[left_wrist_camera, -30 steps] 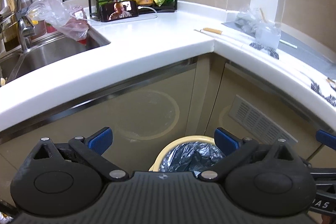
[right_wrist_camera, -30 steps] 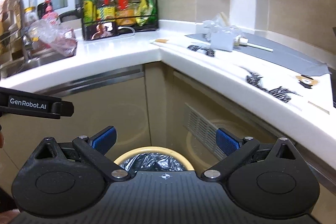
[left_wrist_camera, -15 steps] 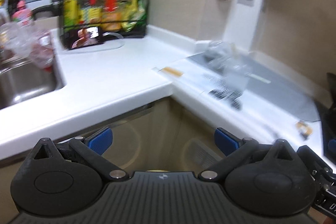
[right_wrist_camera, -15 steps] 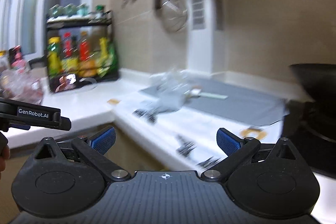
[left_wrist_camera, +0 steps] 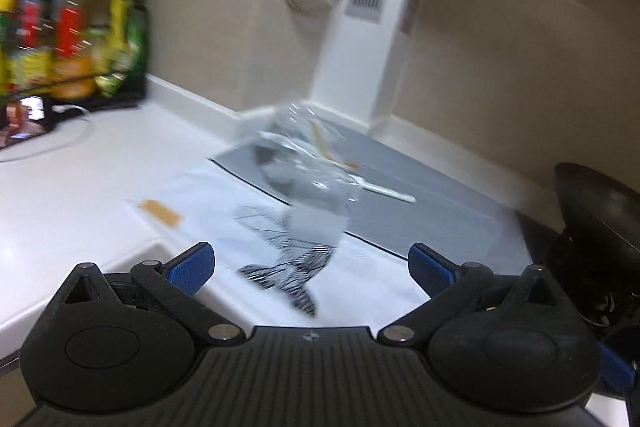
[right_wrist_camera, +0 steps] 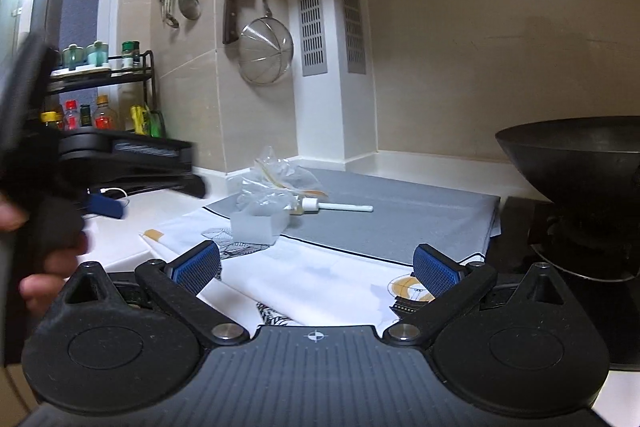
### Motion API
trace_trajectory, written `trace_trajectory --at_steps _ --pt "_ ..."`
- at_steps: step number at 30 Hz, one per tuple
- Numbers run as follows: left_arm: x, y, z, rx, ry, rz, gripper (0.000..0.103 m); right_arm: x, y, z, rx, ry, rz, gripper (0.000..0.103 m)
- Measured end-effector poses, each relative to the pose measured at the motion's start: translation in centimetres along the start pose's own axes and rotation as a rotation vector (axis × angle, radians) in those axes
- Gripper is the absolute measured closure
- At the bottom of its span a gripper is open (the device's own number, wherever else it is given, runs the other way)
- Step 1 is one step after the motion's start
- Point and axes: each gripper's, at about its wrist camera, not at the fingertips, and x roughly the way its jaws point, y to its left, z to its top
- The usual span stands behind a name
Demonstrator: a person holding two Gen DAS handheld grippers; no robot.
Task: Collect trash
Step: 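Raise both open tools back up toward the grey mat on the counter, then grasp the clear plastic box with the left tool while the right tool grasps a plastic bag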
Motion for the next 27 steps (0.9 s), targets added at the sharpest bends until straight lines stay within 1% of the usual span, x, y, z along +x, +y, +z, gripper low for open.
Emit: trace_trajectory --at_steps 5,7,9,13,14,15,17,18,20,23,24,25,27 --pt "7.3 -0.5 2.2 -0.030 0.103 0.011 0.000 2.2 -0.9 0.0 0.013 0.016 -0.017 0.000" --pt "10.0 -0.5 2.8 -0.028 0.143 0.030 0.000 3.4 -1.3 0.4 0.022 0.023 -0.030 0.000" --pt "12.5 -0.3 3.4 -0.037 0.179 0.042 0.000 4.6 -1.7 0.6 0.036 0.033 -0.043 0.000" --pt "17.1 0.0 4.3 -0.063 0.285 0.013 0.000 6.8 -2.5 1.2 0.074 0.053 -0.066 0.000" --pt "18.1 0.1 4.5 -0.064 0.300 0.017 0.000 7.3 -2.5 1.3 0.080 0.056 -0.072 0.000" --pt "19.0 0.3 4.7 -0.063 0.311 0.039 0.000 7.8 -2.5 1.3 0.085 0.059 -0.076 0.000" --pt "20.0 1.2 5.1 -0.072 0.325 0.141 0.000 8.8 -2.4 1.4 0.091 0.068 -0.081 0.000" --pt "20.3 2.1 5.2 -0.091 0.335 0.176 0.000 9.3 -2.3 1.5 0.093 0.075 -0.087 0.000" --pt "20.2 4.1 5.6 -0.106 0.333 0.216 0.000 10.4 -2.0 1.9 0.096 0.091 -0.086 0.000" --pt "19.2 7.2 6.0 -0.076 0.290 0.271 0.000 12.6 -1.2 2.7 0.093 0.102 -0.072 0.000" --pt "18.9 8.2 6.2 -0.048 0.275 0.270 0.000 13.6 -0.9 3.0 0.079 0.104 -0.060 0.000" --pt "18.7 9.0 6.3 -0.012 0.273 0.252 0.000 14.9 -0.4 3.3 0.052 0.112 -0.055 0.000" --pt "18.7 10.2 6.5 0.057 0.307 0.171 0.000 17.6 0.7 3.4 -0.020 0.119 -0.066 0.000"
